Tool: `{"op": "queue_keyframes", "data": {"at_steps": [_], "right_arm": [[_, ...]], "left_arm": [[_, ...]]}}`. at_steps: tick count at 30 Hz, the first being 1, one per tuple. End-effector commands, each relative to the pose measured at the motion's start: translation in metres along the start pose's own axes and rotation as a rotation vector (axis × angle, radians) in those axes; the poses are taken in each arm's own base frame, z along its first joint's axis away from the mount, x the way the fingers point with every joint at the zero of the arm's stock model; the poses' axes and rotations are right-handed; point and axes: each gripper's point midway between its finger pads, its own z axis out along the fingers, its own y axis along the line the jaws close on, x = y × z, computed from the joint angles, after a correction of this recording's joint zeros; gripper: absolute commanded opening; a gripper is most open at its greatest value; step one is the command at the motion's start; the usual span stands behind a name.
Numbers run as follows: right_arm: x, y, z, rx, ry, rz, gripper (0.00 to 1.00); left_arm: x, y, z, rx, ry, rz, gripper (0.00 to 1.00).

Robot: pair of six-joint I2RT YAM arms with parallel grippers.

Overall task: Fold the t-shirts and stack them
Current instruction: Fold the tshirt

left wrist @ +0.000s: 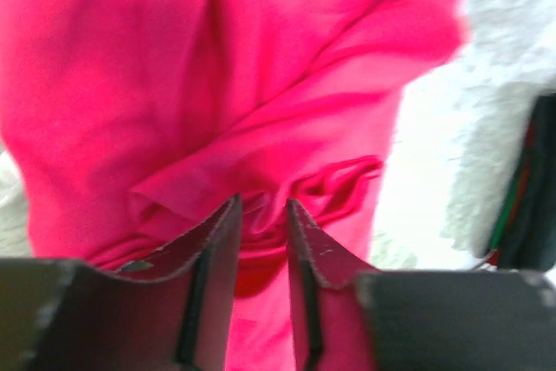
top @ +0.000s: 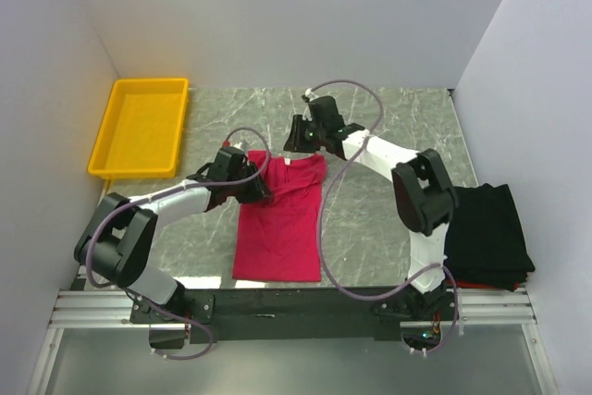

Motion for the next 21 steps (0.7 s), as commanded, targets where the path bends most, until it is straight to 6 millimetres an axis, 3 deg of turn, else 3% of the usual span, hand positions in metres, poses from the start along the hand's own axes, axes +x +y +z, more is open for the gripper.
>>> {"op": "queue_keyframes", "data": {"at_steps": [1, 4, 11, 21], "right_arm": [[-0.017, 0.022, 0.009, -0.072, -0.011, -0.057, 0.37], [-0.016, 0.020, 0.021, -0.066, 0.007, -0.062, 0.37], [-0.008, 0.009, 0.047, -0.019, 0.037, -0.076, 0.38], [0.017, -0.004, 0.067, 0.026, 0.091, -0.085, 0.38]], "left_arm": [[-0.028, -0.034, -0.019, 0.096, -0.072, 0.033, 0.35], [-0.038, -0.034, -0.028, 0.093, -0.109, 0.009, 0.38], [-0.062, 0.003, -0.044, -0.006, -0.207, -0.112, 0.39], [-0.063, 0.017, -0.046, -0.034, -0.210, -0.140, 0.39]]}}
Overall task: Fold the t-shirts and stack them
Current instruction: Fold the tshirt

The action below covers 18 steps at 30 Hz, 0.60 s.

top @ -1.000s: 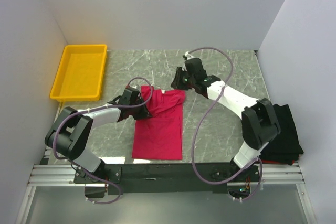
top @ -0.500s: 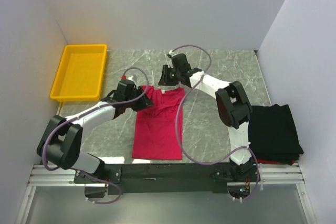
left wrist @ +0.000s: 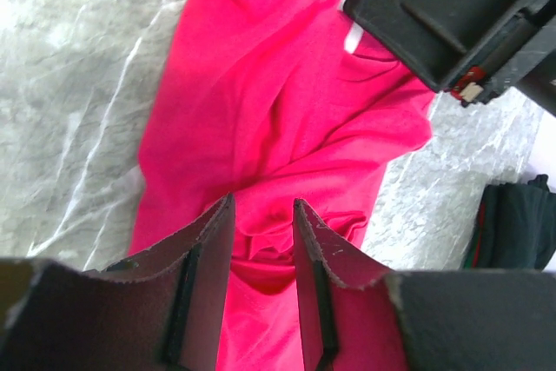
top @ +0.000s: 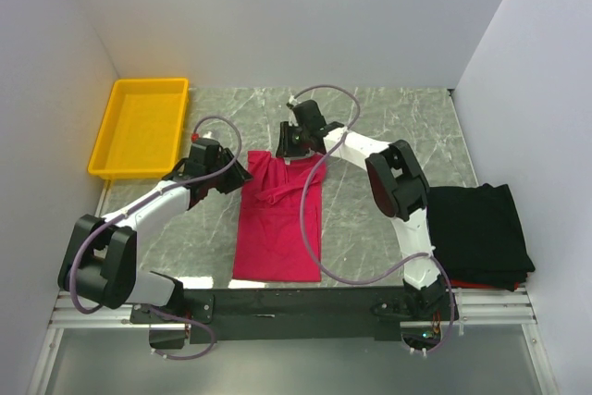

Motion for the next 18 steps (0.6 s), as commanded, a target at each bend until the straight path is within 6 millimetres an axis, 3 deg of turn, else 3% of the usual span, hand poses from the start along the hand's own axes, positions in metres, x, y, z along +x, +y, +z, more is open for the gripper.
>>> {"op": "queue_keyframes", "data": {"at_steps": [1, 10, 12, 13, 16, 18], "right_arm": [[-0.006, 0.008, 0.003, -0.001, -0.016, -0.035, 0.38], [-0.001, 0.010, 0.008, 0.001, -0.009, -0.038, 0.36], [0.001, 0.010, 0.006, 0.001, -0.009, -0.033, 0.29], [-0.002, 0.012, 0.002, 0.000, -0.021, -0.034, 0.19], [-0.007, 0.014, -0.009, 0.001, -0.050, -0.031, 0.05], [-0.005, 0.013, -0.014, 0.011, -0.054, -0.032, 0.03]], "left_arm": [[-0.003, 0.000, -0.004, 0.000, -0.014, -0.009, 0.38], [-0.001, 0.004, -0.003, -0.009, -0.011, -0.014, 0.38], [-0.001, 0.006, -0.002, -0.011, -0.009, -0.013, 0.38], [0.000, 0.006, -0.002, -0.012, -0.008, -0.013, 0.38], [0.000, 0.008, 0.000, -0.018, -0.009, -0.016, 0.38], [0.001, 0.010, 0.001, -0.024, -0.007, -0.020, 0.38]]}}
